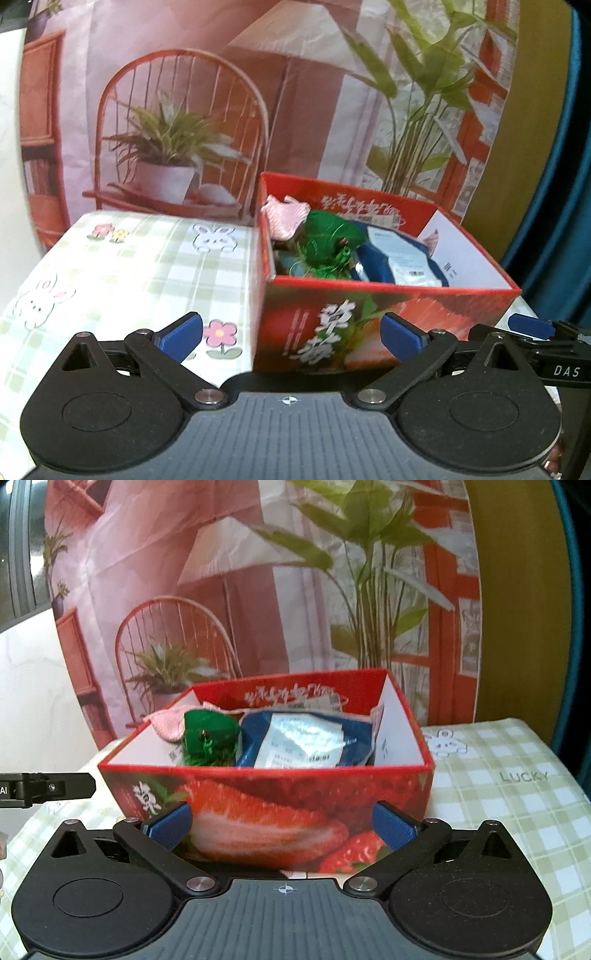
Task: Organize soft objects
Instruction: 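Withdraw both open grippers from the box toward the table, then lower both grippers onto the black eye mask and close them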
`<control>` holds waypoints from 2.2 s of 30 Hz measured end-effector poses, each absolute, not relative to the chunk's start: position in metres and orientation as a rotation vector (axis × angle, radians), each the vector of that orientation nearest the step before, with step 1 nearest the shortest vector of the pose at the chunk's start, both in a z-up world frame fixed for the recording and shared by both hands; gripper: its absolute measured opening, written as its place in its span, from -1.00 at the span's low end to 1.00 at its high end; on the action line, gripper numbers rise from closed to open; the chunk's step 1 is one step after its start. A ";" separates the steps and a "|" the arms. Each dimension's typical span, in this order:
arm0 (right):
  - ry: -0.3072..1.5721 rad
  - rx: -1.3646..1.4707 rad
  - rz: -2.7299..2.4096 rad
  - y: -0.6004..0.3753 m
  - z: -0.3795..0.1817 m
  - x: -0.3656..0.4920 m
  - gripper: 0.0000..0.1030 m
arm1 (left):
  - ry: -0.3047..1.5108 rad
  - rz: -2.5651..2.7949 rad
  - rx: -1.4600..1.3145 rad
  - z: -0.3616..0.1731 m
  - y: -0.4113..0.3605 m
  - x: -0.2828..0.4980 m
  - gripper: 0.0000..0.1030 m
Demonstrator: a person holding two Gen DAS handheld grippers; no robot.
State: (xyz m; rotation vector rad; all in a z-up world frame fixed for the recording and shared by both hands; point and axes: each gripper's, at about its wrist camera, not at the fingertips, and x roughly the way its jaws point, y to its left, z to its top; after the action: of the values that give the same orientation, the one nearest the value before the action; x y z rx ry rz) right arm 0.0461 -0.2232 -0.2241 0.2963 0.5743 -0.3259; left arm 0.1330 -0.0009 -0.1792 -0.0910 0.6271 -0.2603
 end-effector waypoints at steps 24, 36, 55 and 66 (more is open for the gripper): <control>0.699 0.328 -0.329 -0.231 -0.249 0.060 0.99 | 0.719 -0.245 -0.130 -0.203 0.014 0.143 0.91; 0.729 0.317 -0.304 -0.233 -0.256 0.063 0.76 | 0.798 -0.231 -0.182 -0.221 0.027 0.150 0.63; 0.893 0.345 -0.219 -0.220 -0.291 0.084 0.46 | 0.910 -0.236 -0.224 -0.259 0.030 0.168 0.28; 0.929 0.393 -0.195 -0.222 -0.302 0.091 0.47 | 0.901 -0.268 -0.227 -0.263 0.027 0.164 0.23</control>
State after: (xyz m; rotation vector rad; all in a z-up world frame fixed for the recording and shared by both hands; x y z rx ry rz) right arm 0.0909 -0.2223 -0.3018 0.3927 0.9292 -0.1949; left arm 0.1644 0.0268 -0.2629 -0.2270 0.9011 -0.2679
